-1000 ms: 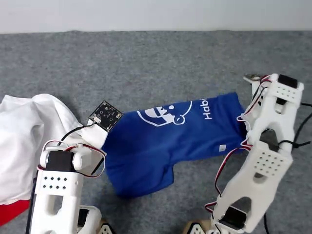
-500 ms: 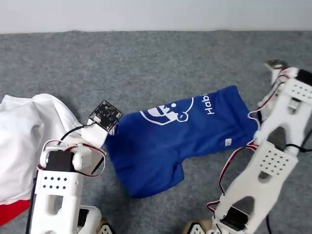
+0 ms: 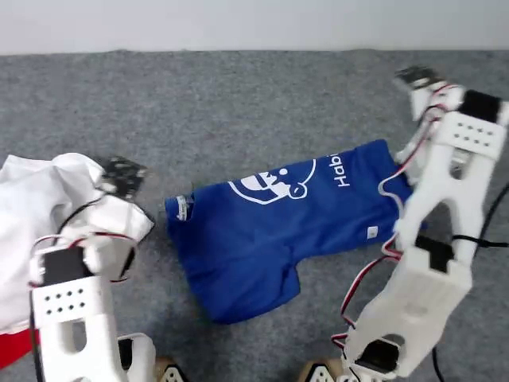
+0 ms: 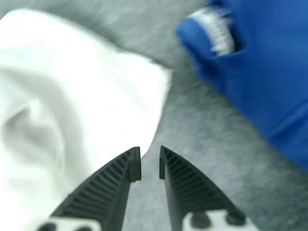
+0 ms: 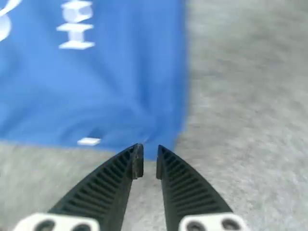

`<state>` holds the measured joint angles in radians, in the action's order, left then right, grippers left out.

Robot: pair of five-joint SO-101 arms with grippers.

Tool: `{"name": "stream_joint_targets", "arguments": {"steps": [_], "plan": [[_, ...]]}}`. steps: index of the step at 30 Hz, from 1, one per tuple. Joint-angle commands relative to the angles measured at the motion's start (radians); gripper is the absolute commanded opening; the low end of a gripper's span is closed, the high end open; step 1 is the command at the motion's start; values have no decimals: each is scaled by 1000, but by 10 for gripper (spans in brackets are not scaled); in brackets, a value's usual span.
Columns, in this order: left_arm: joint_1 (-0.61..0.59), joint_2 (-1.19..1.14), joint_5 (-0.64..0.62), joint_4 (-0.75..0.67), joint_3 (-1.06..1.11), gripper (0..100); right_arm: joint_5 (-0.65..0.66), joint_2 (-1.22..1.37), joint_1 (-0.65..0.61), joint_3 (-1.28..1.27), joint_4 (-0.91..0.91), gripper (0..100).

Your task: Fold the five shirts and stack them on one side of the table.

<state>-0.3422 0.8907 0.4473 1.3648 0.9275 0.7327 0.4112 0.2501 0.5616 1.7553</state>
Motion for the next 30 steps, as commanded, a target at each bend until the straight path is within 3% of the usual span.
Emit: {"name": "stream_joint_targets", "arguments": {"steps": [1,5,8,11,15,22,30], "plan": [[-137,8,64,12,-30,78,71,-219,-108,-224,42,47],[-272,8,107,8,-30,71,110,-426,-239,-477,39,60],[-333,8,120,5,-28,73,141,-599,-349,-664,31,150],[-359,8,120,5,-22,75,143,-754,-479,-845,-21,244],[-362,9,118,-12,21,76,141,-894,-697,-1106,-124,256],[-364,15,117,-40,76,76,66,-947,-977,-1320,-286,258],[-364,17,115,-40,71,76,55,-803,-1086,-1329,-426,258]]}}
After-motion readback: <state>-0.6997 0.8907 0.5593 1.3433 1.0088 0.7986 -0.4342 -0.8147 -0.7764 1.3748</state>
